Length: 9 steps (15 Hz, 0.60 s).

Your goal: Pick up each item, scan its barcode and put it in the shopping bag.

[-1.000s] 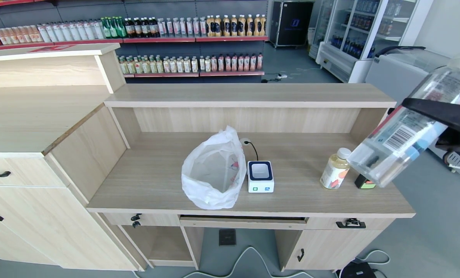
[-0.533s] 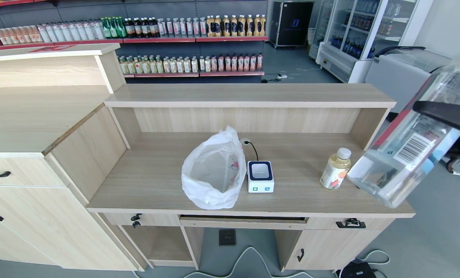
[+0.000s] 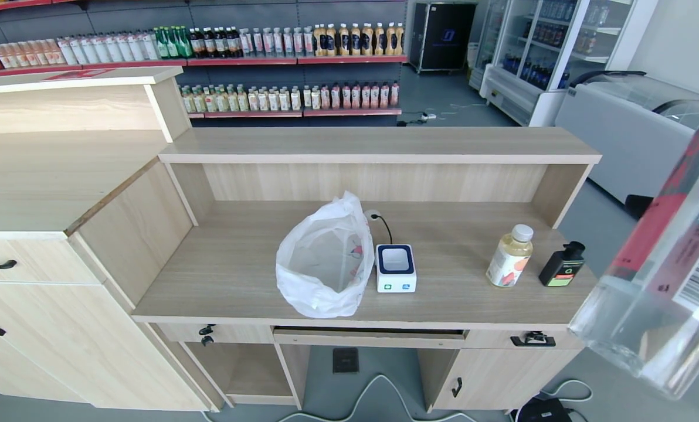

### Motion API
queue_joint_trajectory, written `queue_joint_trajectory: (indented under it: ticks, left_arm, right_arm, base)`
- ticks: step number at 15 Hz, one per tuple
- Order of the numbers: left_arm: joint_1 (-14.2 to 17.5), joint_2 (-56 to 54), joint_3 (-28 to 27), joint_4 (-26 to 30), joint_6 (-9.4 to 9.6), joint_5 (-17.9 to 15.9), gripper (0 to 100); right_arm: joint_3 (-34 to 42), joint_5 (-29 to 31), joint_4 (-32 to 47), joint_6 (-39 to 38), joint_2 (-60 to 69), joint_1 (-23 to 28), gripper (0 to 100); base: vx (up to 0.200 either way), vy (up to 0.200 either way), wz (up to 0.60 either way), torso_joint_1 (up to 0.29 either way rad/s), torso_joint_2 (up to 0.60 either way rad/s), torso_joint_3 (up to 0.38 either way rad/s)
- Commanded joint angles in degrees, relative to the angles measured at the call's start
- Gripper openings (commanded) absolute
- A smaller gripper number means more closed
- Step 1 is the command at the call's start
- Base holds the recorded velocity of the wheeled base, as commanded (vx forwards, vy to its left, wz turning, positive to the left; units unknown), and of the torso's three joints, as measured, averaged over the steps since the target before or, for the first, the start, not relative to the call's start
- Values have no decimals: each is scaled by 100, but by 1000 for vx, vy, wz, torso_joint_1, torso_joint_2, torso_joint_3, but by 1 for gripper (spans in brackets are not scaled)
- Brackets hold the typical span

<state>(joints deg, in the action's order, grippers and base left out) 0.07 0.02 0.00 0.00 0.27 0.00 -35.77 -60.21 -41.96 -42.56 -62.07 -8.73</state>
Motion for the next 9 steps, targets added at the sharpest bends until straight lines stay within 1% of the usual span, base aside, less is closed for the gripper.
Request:
queue_joint_trajectory:
  ticks: [1,4,7,9]
  left_arm:
    - [1,-2,0,0,0,0,100]
    - [1,-2,0,0,0,0,100]
    - [1,-2,0,0,0,0,100]
    - [1,-2,0,0,0,0,100]
  right_arm:
    - [96,0,39,55,187,38,0]
    - [307,9,56,485,266,249,0]
    - [325,9,302,476,547,284,0]
    - [316,0,329,450,600,284,0]
  base:
    - [0,0,0,0,0,0]
    - [0,0,0,0,0,0]
    - [0,0,0,0,0,0]
    - [0,0,0,0,0,0]
